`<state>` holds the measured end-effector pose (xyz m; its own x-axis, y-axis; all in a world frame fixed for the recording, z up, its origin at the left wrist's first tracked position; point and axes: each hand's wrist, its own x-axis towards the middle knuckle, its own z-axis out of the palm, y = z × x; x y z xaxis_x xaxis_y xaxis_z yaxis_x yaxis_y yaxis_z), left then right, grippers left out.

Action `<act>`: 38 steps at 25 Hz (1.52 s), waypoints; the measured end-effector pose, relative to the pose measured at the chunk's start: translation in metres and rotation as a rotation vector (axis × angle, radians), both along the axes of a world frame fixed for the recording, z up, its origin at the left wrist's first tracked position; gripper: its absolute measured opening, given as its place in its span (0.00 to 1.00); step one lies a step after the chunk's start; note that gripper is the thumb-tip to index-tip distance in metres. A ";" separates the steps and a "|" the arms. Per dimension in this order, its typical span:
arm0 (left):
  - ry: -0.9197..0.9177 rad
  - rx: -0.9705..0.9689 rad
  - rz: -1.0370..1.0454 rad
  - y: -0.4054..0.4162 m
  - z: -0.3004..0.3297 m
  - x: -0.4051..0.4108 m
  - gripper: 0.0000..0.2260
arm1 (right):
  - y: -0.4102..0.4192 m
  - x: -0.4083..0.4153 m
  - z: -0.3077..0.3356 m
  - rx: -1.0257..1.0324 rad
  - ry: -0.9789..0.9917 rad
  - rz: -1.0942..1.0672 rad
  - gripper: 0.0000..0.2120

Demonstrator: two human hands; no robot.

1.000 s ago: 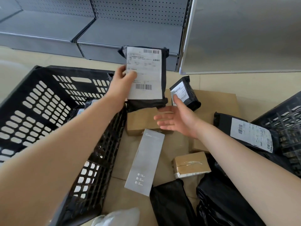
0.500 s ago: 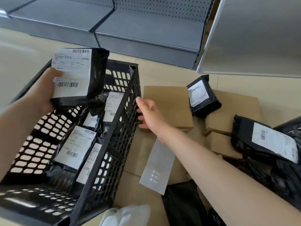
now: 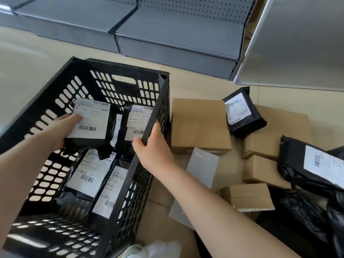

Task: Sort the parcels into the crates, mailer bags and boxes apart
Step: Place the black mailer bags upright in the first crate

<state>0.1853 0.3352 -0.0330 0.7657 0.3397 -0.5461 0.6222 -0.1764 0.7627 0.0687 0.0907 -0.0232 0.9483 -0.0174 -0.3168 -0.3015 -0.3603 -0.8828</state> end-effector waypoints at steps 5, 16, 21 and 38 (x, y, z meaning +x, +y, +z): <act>-0.033 -0.014 0.006 -0.010 -0.018 0.015 0.12 | 0.001 -0.003 -0.005 0.035 -0.018 -0.014 0.34; -0.089 0.440 -0.267 -0.047 -0.050 0.038 0.18 | -0.001 -0.007 -0.004 0.057 -0.046 -0.028 0.32; 0.005 0.395 -0.298 -0.058 -0.060 0.037 0.32 | -0.001 -0.007 -0.006 0.075 -0.050 -0.043 0.32; 0.061 0.763 -0.442 -0.051 -0.070 0.023 0.32 | -0.005 -0.005 -0.011 0.082 -0.039 -0.025 0.35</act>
